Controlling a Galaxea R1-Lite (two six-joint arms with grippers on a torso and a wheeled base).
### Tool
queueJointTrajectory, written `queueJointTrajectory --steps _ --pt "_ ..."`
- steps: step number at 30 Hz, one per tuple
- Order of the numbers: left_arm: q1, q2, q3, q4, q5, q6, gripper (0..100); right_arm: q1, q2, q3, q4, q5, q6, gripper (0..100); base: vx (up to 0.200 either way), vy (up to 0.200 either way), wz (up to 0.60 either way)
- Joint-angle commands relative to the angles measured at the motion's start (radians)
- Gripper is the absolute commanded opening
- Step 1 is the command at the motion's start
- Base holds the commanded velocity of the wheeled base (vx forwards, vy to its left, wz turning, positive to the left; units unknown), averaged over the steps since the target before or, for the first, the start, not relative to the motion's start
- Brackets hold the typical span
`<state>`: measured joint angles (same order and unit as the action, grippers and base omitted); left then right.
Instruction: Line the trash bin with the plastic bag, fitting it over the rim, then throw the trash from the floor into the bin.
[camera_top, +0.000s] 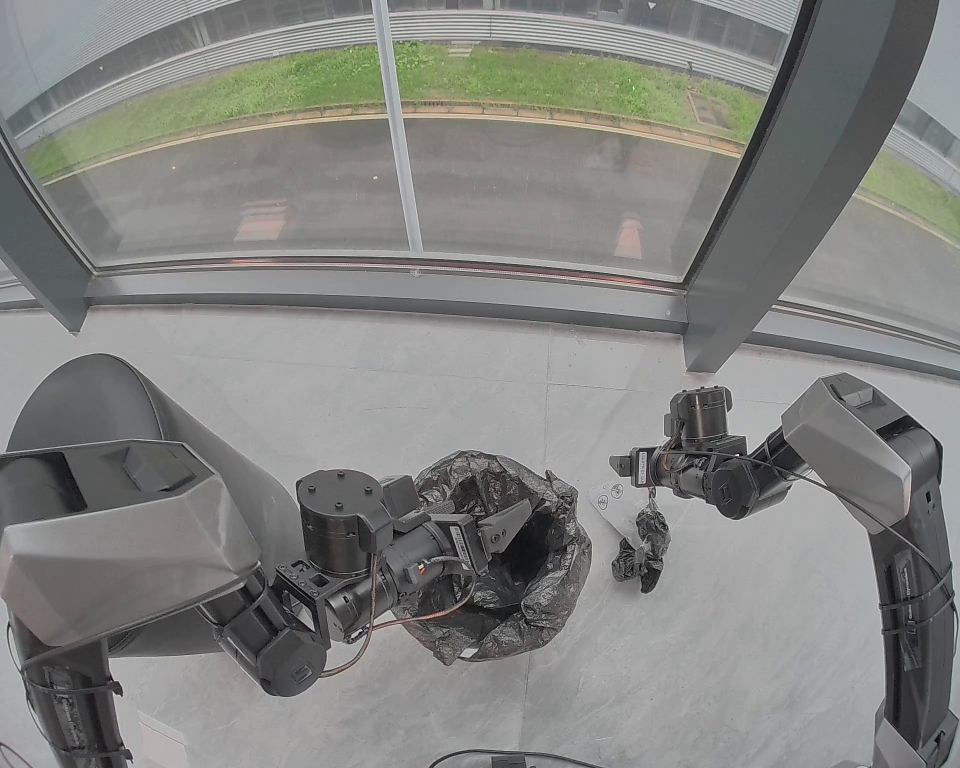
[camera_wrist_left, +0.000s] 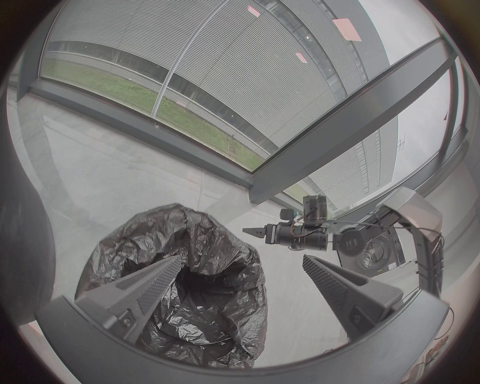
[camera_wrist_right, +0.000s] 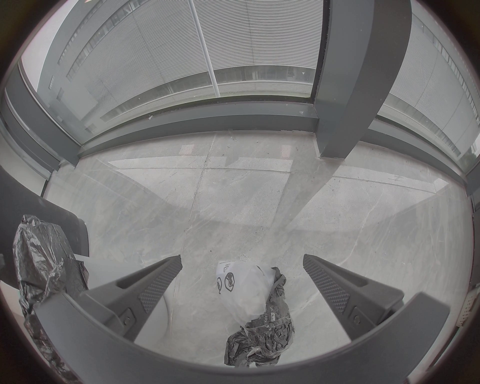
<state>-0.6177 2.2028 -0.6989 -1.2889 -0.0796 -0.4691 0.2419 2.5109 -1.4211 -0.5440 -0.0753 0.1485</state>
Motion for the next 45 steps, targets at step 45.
queueJointTrajectory --steps 45 --pt "0.240 -0.255 0.133 -0.082 -0.080 -0.160 100 -0.009 0.016 0.040 -0.033 0.005 -0.024 100 0.000 0.000 0.00"
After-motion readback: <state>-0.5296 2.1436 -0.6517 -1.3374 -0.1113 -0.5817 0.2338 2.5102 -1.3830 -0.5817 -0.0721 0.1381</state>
